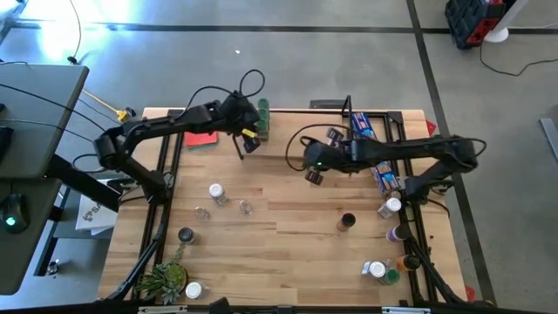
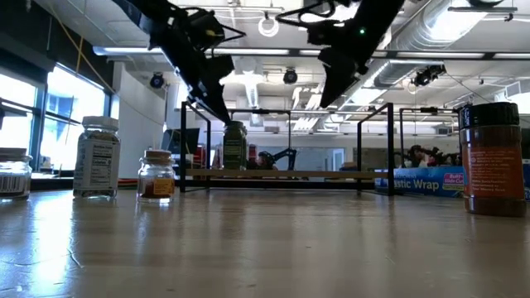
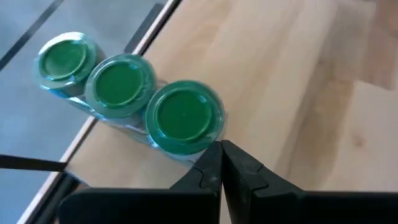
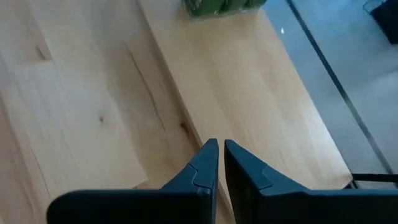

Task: Shelf spices
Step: Put the top green seasoning bottle on the shelf aligned with the other green seasoning bottles, then put the green seasoning bottle on the shelf aligned with the other green seasoning bottles

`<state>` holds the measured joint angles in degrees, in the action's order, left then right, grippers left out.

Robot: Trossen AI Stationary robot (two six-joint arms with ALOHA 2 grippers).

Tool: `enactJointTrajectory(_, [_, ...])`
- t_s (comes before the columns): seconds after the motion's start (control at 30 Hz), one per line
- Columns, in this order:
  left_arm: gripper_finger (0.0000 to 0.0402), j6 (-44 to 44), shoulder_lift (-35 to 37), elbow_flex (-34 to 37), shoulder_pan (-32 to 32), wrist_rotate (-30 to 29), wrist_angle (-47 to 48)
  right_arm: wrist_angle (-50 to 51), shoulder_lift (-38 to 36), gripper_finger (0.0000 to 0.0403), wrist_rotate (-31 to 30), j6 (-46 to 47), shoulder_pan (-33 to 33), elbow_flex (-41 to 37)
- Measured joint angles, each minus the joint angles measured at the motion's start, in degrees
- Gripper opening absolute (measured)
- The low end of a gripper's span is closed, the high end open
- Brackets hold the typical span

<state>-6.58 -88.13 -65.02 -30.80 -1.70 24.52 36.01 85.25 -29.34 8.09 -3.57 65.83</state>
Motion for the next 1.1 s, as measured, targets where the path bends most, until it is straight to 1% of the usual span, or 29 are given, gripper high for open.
enactJointTrajectory(0.13, [0.0001,0.8,-0.4,-0.8,0.0,-0.4,-0.6,-4.0,-3.8,0.0020,0.0,-0.4,0.0,-2.6])
enactJointTrajectory(0.33, [0.0001,0.9,1.2,-0.8,0.2,-0.4,0.2,-6.0,-4.4,0.0020,0.4,-0.6,0.0,-3.1])
enactJointTrajectory(0.5, [0.0001,1.5,4.7,-0.8,0.6,-1.0,1.7,-8.3,-4.2,0.0020,4.1,-2.3,-0.5,-3.1])
enactJointTrajectory(0.6, [0.0001,1.8,7.2,-0.8,0.6,-2.6,2.8,-8.7,-4.2,0.0020,6.0,-3.3,-1.3,-3.1])
enactJointTrajectory(0.73, [0.0001,1.9,11.3,0.1,1.8,-3.9,6.3,-8.2,-4.6,0.0020,5.3,-8.8,-0.8,-3.1])
enactJointTrajectory(0.8, [0.0001,2.7,14.2,2.0,3.6,-3.8,6.4,-7.2,-5.9,0.0020,5.3,-11.7,1.2,-3.1])
enactJointTrajectory(0.87, [0.0001,3.8,17.6,5.5,5.8,-3.8,5.5,-5.8,-7.9,0.0020,5.2,-13.4,4.3,-3.1])
enactJointTrajectory(0.97, [0.0001,5.2,23.1,12.0,9.9,-6.0,2.0,-2.4,-11.2,0.0020,4.0,-12.4,9.7,-3.1])
enactJointTrajectory(1.0, [0.0001,5.8,24.8,14.4,11.5,-7.2,0.6,-1.2,-12.2,0.0020,5.2,-11.4,11.1,-3.1])
enactJointTrajectory(1.03, [0.0001,6.4,26.5,16.8,13.1,-8.5,-1.5,0.1,-13.3,0.0020,7.7,-9.8,12.2,-3.1])
enactJointTrajectory(1.1, [0.0001,7.7,29.3,21.3,16.4,-11.3,-6.1,2.1,-14.4,0.0020,13.8,-3.5,13.8,-3.1])
